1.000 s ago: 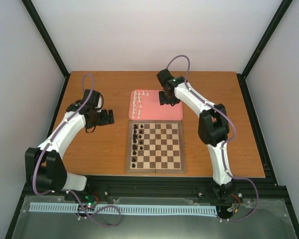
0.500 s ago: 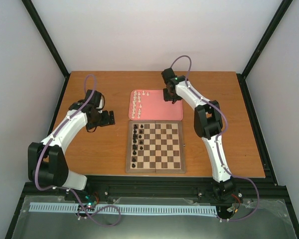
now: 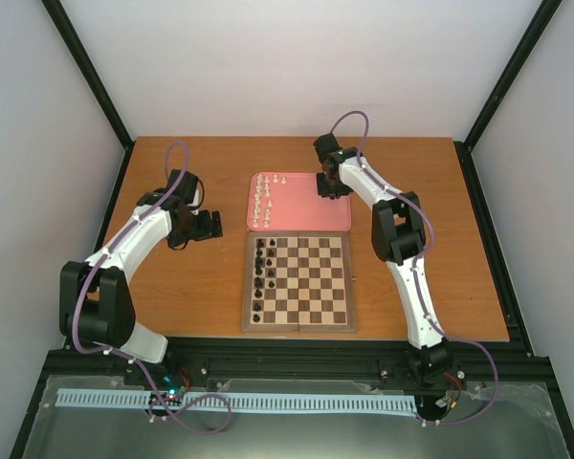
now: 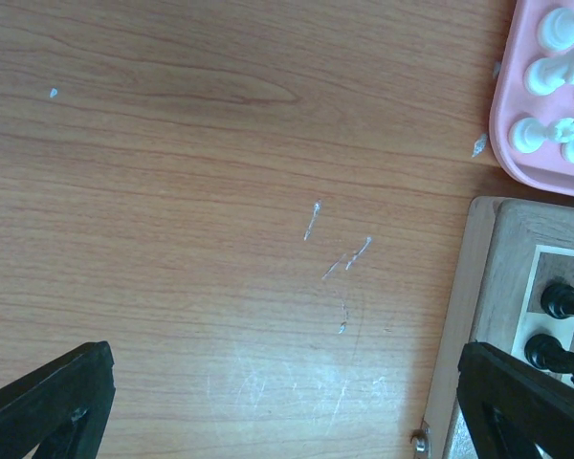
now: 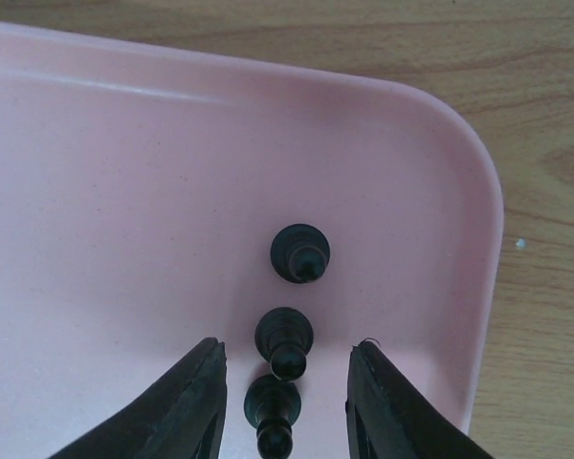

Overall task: Set up the chess pieces on the board
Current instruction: Pick up the chess piece from the storage box.

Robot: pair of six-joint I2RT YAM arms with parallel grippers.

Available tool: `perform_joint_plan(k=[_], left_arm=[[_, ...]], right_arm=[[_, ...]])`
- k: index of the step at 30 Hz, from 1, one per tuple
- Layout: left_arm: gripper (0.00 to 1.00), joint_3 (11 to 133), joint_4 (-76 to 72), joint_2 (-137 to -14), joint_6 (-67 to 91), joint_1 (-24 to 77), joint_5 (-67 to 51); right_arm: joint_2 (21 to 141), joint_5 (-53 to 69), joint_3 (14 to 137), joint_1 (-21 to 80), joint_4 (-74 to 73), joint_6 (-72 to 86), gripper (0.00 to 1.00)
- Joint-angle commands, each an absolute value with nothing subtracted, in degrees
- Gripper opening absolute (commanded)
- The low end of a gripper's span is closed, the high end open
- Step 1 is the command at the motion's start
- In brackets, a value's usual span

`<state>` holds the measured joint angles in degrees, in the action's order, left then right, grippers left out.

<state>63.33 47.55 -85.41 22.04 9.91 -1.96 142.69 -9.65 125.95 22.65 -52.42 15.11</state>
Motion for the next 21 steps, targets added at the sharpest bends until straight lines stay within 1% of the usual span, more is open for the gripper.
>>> perform_joint_plan(k=[1, 10, 14, 21], left_arm=[[1.0, 65.6, 46.8, -85.8, 22.8, 9.8, -1.7], [1.0, 65.2, 47.1, -85.2, 23.5, 9.8, -1.3], [1.0, 65.0, 47.1, -84.9, 24.0, 9.8, -1.3], [1.0, 64.9, 47.4, -84.5, 24.3, 9.8, -0.8]], right_arm=[[143.6, -8.7, 127.2, 22.1, -52.7, 14.2, 0.36], [144.0, -7.7, 127.2, 22.0, -53.1, 13.8, 0.3], [144.0, -8.2, 127.0, 21.9, -53.7, 13.7, 0.29], [144.0, -8.1, 126.6, 21.6, -54.4, 13.8, 0.22]])
